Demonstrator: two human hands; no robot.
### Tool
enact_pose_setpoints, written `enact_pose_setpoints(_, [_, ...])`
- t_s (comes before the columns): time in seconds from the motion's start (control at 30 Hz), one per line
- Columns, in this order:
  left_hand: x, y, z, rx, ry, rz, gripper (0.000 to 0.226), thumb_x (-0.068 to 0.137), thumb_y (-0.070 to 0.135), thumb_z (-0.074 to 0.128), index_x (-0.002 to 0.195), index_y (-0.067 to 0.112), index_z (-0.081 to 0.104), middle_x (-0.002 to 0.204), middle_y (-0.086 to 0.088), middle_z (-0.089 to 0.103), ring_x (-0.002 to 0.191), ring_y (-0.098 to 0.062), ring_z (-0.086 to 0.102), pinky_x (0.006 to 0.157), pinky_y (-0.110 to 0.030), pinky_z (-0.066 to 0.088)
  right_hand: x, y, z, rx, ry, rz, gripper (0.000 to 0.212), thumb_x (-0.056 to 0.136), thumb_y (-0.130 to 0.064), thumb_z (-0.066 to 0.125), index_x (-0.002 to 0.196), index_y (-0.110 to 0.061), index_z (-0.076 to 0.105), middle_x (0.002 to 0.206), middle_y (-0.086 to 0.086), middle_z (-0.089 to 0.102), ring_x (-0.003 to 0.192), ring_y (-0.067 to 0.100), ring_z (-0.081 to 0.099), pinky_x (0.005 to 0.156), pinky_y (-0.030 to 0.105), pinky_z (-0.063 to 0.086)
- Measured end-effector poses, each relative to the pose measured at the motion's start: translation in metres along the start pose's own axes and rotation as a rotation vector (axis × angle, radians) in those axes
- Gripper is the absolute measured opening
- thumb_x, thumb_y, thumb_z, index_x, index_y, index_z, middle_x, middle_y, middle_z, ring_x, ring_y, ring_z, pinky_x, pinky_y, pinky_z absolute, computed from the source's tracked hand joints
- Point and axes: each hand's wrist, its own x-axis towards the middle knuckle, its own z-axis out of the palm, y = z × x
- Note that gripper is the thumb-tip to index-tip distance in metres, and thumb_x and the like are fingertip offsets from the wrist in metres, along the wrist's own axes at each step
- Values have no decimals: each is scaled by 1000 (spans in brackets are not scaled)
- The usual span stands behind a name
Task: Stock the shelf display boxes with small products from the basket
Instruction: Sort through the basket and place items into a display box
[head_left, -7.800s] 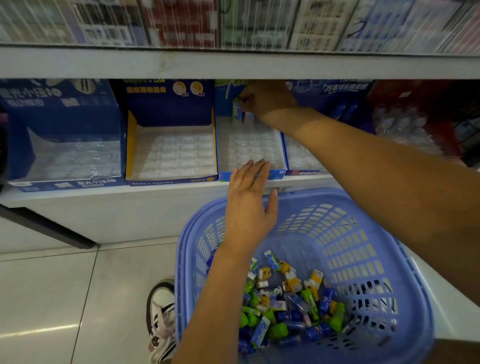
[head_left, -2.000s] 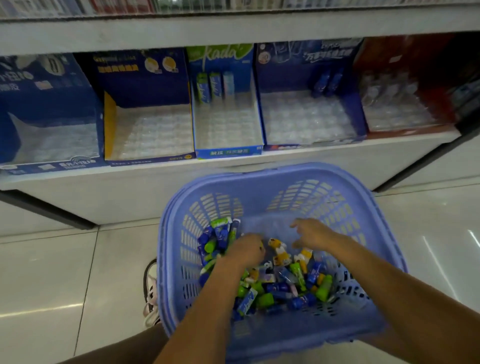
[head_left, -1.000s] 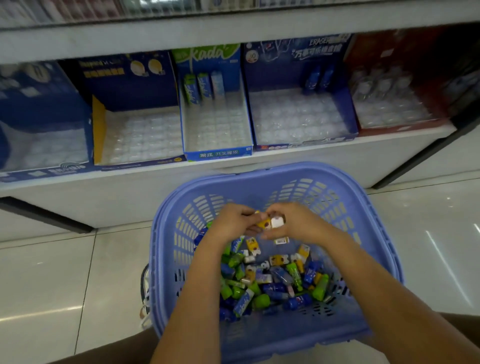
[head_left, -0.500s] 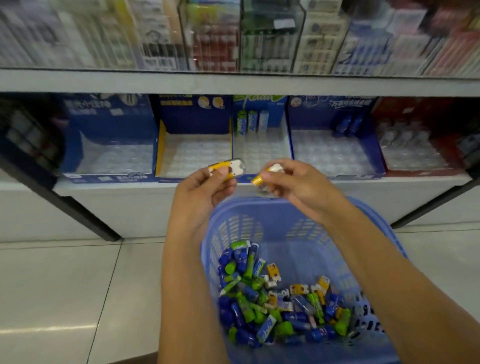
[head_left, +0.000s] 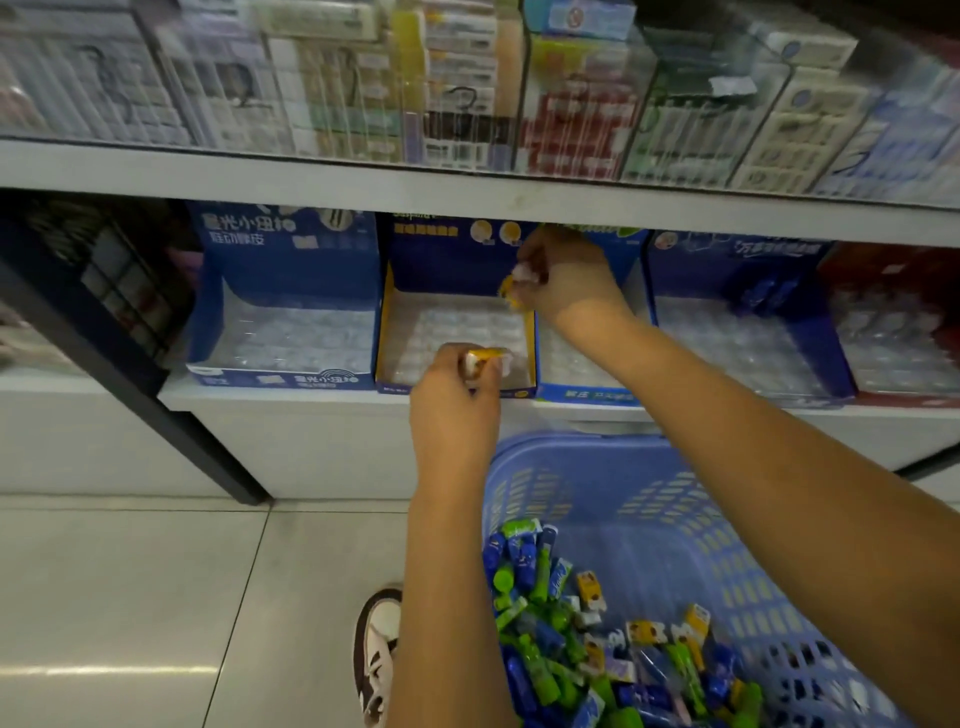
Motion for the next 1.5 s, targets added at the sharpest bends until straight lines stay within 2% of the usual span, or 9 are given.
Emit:
enact_pose_setpoints(0.2, [-3,-8,6,-84,16,-34,8,89,25,64,88,19,58,70,16,55,64,3,52,52,-2,36,15,-10,25,55,24,-209,31,80,-8,68,110,-10,65,105,8,69,95,20,64,88,25,49])
enact_pose_setpoints(0.37, [1,-11,5,-161,15,-106,12,89,25,64,92,14,64,74,5,61,66,-5,56,57,-12,40,27,-35,54,73,-38,-367,28,83,-8,65,111,-3,62,105,15,67,96,25,62,86,32,49])
enact_pose_setpoints(0.53, [9,-15,-10,-749,43,-463,11,90,14,62,97,6,66,94,-11,71,83,-16,70,69,-20,57,42,-44,66,-67,-130,-432,23,85,-12,63,104,0,62,104,17,66,97,28,60,83,39,48])
enact_pose_setpoints(0.9, [8,-14,-10,-924,82,-493,10,92,13,59,94,5,63,98,-14,70,87,-20,70,69,-19,56,48,-42,62,-153,-234,-358,34,95,-26,54,122,-8,62,121,14,63,112,26,57,89,23,39])
enact_pose_setpoints(1.03, [4,-18,-10,-987,90,-437,16,96,17,52,101,6,63,91,-5,72,83,-15,71,70,-19,56,14,-35,42,151,-165,-206,37,90,-39,58,123,-22,62,103,1,66,82,7,60,71,10,39])
enact_pose_setpoints(1.17, [2,-16,-4,-878,140,-342,21,99,21,47,107,6,60,93,-1,69,86,-13,68,72,-20,55,-30,-23,28,615,-416,34,15,82,-25,70,97,-27,68,84,-6,71,65,3,66,62,15,53])
enact_pose_setpoints(1.3, [4,-10,-3,-692,157,-229,17,98,25,48,104,13,58,94,5,67,89,-5,65,82,-23,52,-33,-26,24,780,-358,65,14,79,-11,73,92,-15,69,81,-1,73,70,5,67,64,14,54])
enact_pose_setpoints(1.4, [3,-12,-4,-358,168,-50,24,97,23,50,120,14,54,110,4,61,93,14,55,78,-2,40,-11,-30,25,600,-179,23,13,79,-15,74,91,-14,68,85,0,71,73,5,65,64,9,50])
enact_pose_setpoints(1.5, [-3,-18,-2,15,135,84,32,95,15,52,126,11,55,124,-5,54,115,-10,49,95,-15,37,14,-30,32,201,10,-98,21,83,-15,69,103,-9,68,98,3,71,88,10,64,80,15,49])
